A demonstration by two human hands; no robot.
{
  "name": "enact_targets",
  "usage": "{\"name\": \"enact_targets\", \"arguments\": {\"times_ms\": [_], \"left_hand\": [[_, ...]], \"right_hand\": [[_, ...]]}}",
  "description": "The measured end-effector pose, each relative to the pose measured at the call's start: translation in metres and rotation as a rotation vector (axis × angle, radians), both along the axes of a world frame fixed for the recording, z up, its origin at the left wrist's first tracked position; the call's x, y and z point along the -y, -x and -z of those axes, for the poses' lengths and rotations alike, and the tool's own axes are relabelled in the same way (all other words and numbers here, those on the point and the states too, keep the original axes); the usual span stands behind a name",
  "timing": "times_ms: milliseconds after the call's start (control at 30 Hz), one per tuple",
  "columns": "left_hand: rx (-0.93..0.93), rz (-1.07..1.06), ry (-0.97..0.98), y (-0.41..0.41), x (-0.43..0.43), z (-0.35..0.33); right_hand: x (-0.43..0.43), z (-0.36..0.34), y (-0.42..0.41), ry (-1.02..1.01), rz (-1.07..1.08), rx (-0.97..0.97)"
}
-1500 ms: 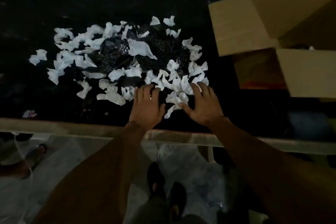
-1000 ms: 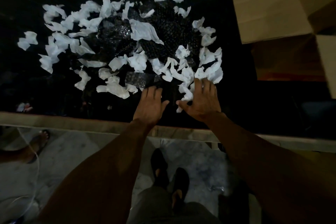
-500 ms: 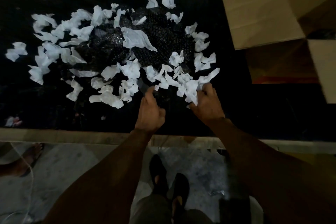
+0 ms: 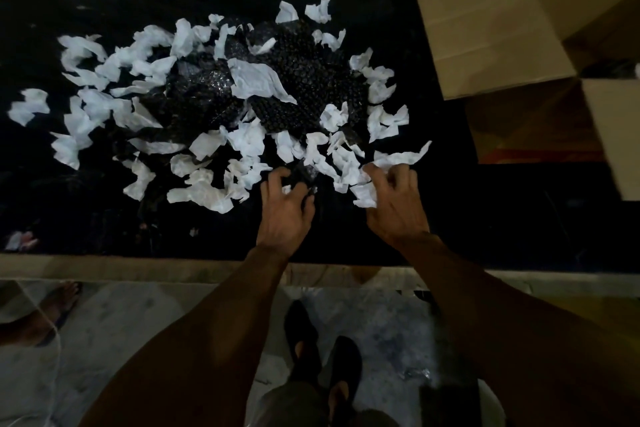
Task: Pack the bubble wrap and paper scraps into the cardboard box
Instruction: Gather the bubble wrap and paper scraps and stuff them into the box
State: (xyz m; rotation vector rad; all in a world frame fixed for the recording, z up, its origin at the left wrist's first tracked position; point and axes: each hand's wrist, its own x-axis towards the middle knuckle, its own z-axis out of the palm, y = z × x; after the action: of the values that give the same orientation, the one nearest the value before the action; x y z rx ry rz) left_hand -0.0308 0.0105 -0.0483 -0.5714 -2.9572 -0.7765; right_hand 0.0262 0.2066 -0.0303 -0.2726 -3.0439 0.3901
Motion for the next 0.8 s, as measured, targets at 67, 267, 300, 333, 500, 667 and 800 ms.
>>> {"name": "enact_targets", "arguments": {"times_ms": [67, 267, 300, 333, 500, 667, 800], "left_hand": [[-0.012, 0.057, 0.047, 0.003, 0.002, -0.002], [-0.016, 0.188, 0.044, 0.010, -0.006, -0.019], [-0.022, 0.203, 0.096, 0.015, -0.007, -0.018], [-0.027, 0.213, 0.156, 0.018, -0.007, -0.017], [-0.163, 0.202, 0.265, 0.022, -0.004, -0.009], [-0.209, 0.199, 0.231, 0.033, -0.003, -0.001], [-0.197, 0.386, 0.189, 0.040, -0.008, -0.002]], "right_hand": [[0.002, 0.001, 0.001, 0.076, 0.028, -0.071], [0.001, 0.005, 0.012, 0.100, 0.114, -0.078], [0.001, 0.005, 0.013, 0.067, 0.110, -0.088], [0.001, 0.005, 0.014, 0.035, 0.113, -0.076], [-0.005, 0.002, 0.015, -0.147, 0.138, 0.013], [-0.010, 0.014, 0.011, 0.028, 0.079, 0.022], [-0.005, 0.005, 0.009, 0.110, 0.082, 0.024]]}}
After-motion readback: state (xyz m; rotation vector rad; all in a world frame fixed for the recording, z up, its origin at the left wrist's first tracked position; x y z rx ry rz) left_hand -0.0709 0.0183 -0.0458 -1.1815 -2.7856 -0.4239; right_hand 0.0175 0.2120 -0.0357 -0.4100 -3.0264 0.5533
